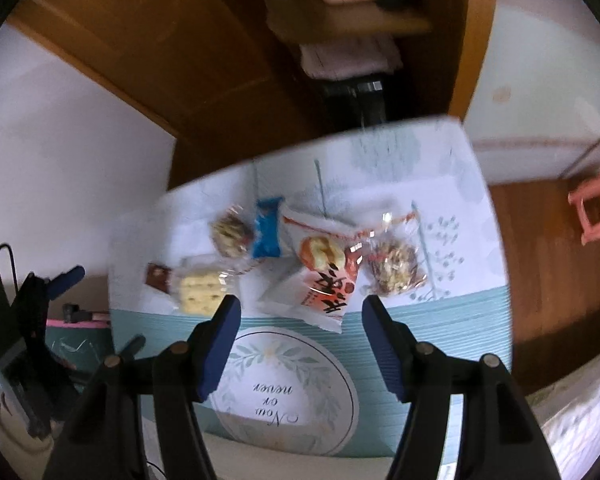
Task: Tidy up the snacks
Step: 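Move both open tools back over the snacks on the table, then grasp the clear bag of puffed snacks with the left tool while the right tool grasps the white apple-print bag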
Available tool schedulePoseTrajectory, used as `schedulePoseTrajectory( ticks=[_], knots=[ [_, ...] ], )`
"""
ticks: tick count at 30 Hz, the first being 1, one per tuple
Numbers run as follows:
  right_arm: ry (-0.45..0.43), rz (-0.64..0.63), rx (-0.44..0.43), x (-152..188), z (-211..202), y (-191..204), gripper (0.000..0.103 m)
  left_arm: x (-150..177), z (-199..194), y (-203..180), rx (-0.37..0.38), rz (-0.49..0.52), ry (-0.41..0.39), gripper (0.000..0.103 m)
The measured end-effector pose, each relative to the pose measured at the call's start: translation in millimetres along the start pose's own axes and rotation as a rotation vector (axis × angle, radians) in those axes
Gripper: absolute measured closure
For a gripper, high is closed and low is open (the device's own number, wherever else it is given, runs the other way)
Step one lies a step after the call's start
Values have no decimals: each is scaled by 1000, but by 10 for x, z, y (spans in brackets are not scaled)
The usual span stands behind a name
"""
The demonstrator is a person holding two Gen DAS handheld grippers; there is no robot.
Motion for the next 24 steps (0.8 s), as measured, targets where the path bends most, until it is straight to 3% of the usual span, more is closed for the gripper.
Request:
schedulePoseTrajectory(
  ticks=[4, 13, 24],
  knots=[
    [54, 63, 0, 41, 393, -108, 40, 88, 348, -129, -22, 106, 30, 0],
    [91, 158, -21, 50, 801, -206, 36, 44, 813, -230, -10, 153, 78, 0],
    [108, 307, -158, 17, 1015, -129, 33, -48, 1015, -283, 27, 101, 103, 3]
  ],
)
Point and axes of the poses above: each gripper's, at about its wrist camera, not at the fingertips, and z roughly the way its jaws point, y to its left, x to its underside, the point moved 8 cm from there along z, roughly the way its jaws point, and after that the axes turned 6 degrees about -z, right-handed, at the moved point
